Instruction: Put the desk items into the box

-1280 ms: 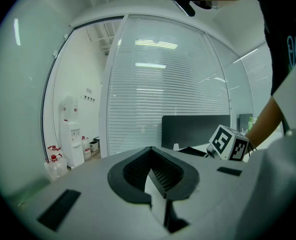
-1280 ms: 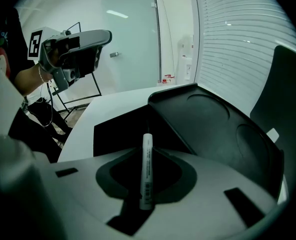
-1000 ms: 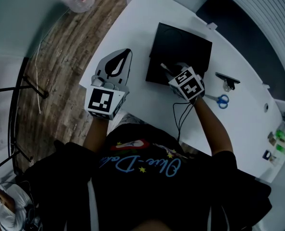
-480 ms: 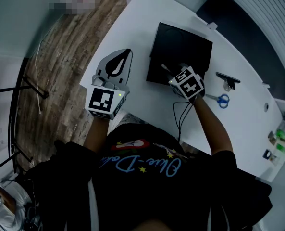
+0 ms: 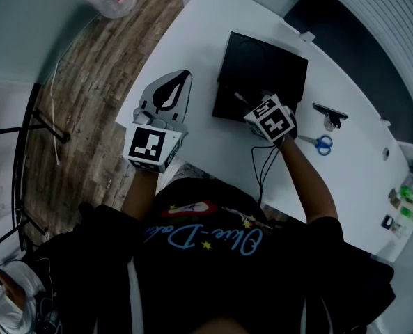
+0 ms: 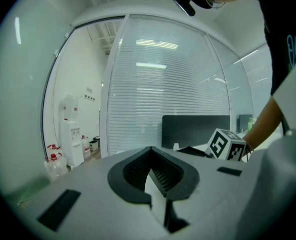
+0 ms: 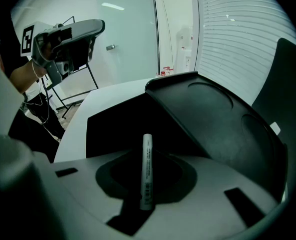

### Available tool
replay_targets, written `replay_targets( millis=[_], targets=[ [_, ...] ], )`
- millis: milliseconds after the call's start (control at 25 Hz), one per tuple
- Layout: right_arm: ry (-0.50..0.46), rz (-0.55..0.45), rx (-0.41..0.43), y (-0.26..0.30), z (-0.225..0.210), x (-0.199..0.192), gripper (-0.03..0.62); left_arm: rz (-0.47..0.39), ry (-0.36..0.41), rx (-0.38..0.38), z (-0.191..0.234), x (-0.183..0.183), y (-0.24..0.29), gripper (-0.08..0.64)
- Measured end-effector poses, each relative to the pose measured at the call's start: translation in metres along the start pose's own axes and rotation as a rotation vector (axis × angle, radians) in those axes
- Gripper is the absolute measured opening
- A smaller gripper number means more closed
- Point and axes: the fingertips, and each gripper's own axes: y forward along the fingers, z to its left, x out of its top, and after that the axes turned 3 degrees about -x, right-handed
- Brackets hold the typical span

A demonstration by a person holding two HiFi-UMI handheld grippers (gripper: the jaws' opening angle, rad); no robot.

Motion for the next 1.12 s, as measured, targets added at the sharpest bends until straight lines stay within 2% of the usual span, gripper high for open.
replay_targets(
  millis=[480, 600, 880, 1120],
  targets=[
    [0.024, -0.024, -0.002, -0.003, -0.001, 0.002, 0.091, -0.001, 0.002, 0.003, 0.0, 0.0, -0.003, 0.006],
    [0.034, -0.038, 0.0, -0.006, -0.001, 0.004, 0.118, -0.001, 0.007, -0.003, -0.001, 0.002, -0.002, 0.006],
    [0.061, -0.084, -0.007, -0.019, 0.001, 0.007, 0.117, -0.006, 0.016, -0.026, -0.008, 0.004, -0.002, 0.006],
    [0.102, -0.158, -0.032, -0.035, 0.003, 0.019, 0.082, -0.016, 0.024, -0.055, -0.014, 0.009, -0.001, 0.006]
  ],
)
